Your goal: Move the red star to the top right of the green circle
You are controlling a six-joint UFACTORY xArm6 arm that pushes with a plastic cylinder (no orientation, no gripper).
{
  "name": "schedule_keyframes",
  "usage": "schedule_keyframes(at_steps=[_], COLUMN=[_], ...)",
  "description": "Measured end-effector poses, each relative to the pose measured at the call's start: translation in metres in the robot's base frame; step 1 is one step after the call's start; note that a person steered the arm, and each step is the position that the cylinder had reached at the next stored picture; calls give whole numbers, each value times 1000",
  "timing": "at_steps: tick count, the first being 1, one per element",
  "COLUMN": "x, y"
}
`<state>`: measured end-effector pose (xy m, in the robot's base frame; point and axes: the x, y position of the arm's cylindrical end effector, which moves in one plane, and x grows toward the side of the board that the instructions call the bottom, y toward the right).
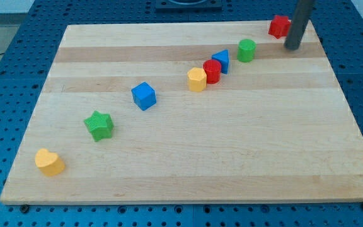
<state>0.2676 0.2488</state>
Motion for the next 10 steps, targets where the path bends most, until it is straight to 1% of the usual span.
schedule_keyframes(at_steps=[1,2,3,4,5,6,8,9,10], x=[-24,-76,-67,-20,-28,-45,-59,-52,-39], y=[39,27,-3,-16,-14,-10,-10,-27,-62])
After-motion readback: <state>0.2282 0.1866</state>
